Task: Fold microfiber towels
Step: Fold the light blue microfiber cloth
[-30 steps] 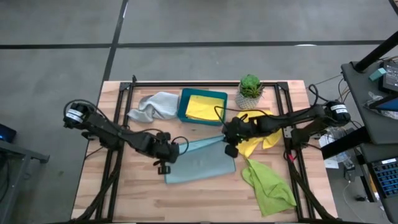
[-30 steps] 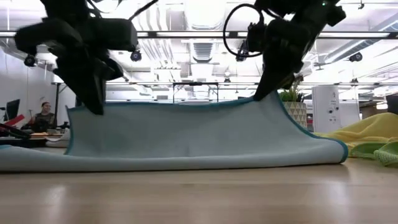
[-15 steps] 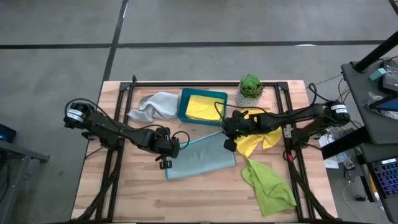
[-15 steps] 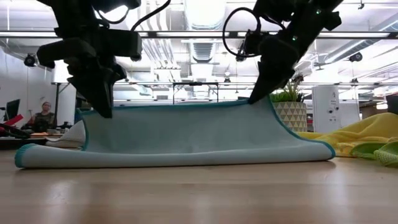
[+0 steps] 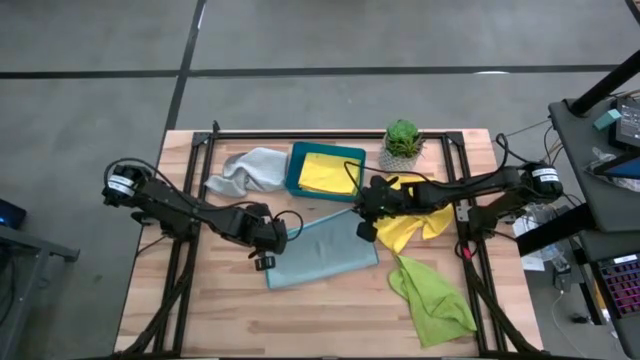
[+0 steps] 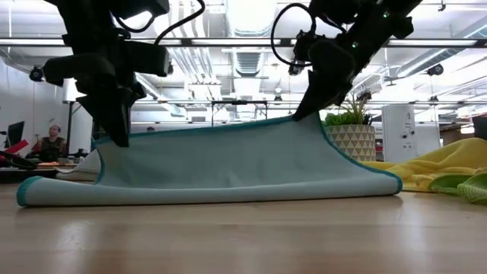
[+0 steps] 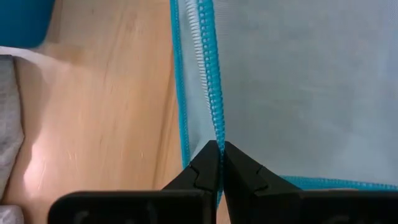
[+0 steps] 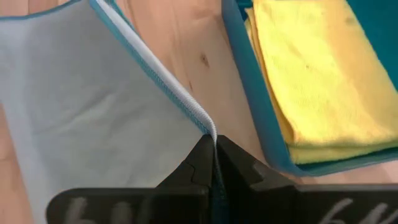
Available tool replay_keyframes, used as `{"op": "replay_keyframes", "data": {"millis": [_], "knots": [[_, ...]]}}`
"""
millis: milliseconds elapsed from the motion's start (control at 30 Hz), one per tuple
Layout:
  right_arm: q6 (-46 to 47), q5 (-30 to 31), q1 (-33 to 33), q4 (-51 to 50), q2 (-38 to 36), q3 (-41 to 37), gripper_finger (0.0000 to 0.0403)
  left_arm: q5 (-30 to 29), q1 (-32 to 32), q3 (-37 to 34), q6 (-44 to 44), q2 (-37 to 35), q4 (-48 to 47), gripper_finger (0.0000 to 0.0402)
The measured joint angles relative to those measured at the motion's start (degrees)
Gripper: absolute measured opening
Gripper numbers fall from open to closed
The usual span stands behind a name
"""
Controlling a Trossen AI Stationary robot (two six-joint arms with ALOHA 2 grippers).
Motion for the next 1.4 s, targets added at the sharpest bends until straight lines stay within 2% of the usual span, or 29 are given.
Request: {"op": "replay_keyframes", "data": {"millis": [233,400,567,700,1000,1200,1400], "knots": [[-0.72,1.35,-0.62,0.59,0.00,-0.04,0.0011,-2.33,0.02,0.00,-0.34,0.00,0.04,0.0000],[-1.11,1.49,-0.86,0.81,0.00,-0.07,0.0036,-6.47,0.06,0.00,-2.99,0.00,0.02,0.0000],[-1.14,1.53,-1.65,0.88,0.00,-0.07,0.0076,-6.51,0.17,0.00,-3.04,0.00,0.01,0.0002],[-1.24,1.51,-2.22,0.88,-0.01,-0.07,0.0100,-6.61,0.17,0.00,-3.08,0.00,0.01,0.0019],[-1.40,1.36,-1.96,0.27,-0.06,-0.07,0.0116,-5.96,0.18,0.00,-5.09,0.00,1.54,0.0048],[1.77,1.17,3.66,-1.61,-0.75,-0.29,0.0108,3.05,-3.45,0.01,-10.41,0.00,10.35,0.0047],[2.20,1.54,12.45,0.55,-0.78,-2.85,0.0095,1.91,-10.77,-1.87,-8.74,0.00,18.67,0.0047]]}}
